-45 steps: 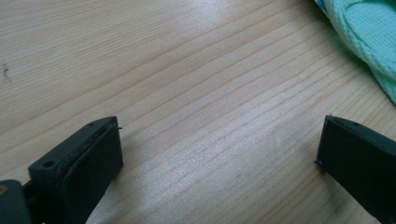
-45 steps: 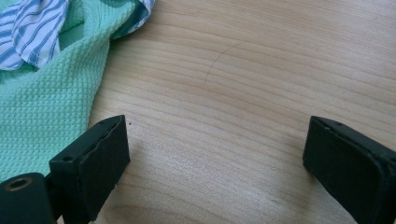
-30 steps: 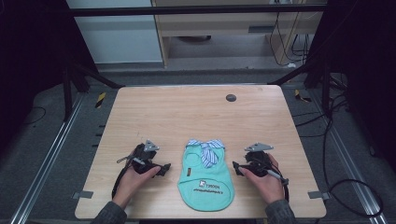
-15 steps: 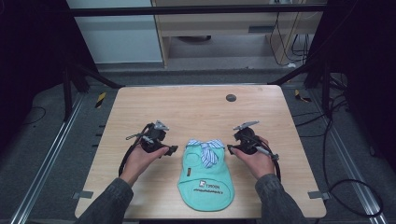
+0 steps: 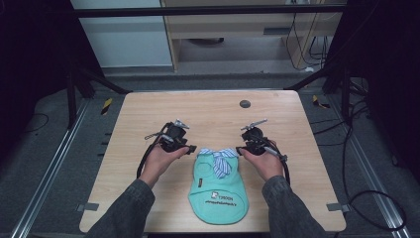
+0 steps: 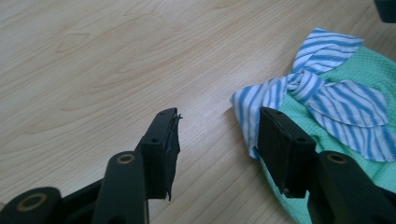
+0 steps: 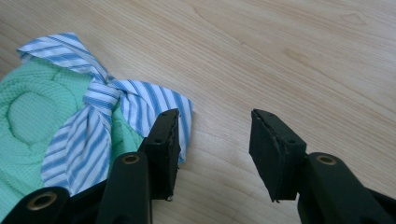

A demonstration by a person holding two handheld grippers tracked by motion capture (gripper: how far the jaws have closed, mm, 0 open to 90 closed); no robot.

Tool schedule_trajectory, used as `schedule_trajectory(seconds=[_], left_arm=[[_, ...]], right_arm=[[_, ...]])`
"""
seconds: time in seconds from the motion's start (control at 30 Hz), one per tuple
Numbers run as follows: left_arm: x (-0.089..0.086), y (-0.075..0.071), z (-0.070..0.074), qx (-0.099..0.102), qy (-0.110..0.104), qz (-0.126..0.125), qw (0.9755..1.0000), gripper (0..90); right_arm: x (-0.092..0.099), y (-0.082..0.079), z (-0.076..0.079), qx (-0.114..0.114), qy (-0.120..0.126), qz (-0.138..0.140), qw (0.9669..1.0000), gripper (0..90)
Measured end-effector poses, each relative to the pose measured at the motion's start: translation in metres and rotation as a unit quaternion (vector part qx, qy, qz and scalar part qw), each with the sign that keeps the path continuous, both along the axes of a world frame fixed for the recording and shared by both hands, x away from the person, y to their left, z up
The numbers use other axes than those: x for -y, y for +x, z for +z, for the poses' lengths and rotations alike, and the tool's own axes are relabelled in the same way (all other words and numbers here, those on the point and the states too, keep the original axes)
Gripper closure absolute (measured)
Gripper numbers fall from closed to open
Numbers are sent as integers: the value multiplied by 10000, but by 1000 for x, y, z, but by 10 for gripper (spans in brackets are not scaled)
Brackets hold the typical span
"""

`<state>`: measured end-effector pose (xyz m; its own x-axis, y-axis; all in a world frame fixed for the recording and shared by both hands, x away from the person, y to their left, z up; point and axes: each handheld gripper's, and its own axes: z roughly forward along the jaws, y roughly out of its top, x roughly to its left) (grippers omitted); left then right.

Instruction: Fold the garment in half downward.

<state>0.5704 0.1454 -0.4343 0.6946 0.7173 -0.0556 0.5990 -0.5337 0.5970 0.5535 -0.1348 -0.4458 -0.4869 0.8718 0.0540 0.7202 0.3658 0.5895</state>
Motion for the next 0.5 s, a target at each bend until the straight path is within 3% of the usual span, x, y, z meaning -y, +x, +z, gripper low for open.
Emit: schedule_trajectory(seconds=[0.07, 0.5], left_arm=[[7, 2, 1, 42, 175, -50, 9998, 500], [25, 5, -7, 46, 154, -38, 9999, 607]], right_arm=[[-4, 3, -1, -38, -104, 54, 9999, 531], [-11, 7, -9, -112, 150, -23, 9998, 603]])
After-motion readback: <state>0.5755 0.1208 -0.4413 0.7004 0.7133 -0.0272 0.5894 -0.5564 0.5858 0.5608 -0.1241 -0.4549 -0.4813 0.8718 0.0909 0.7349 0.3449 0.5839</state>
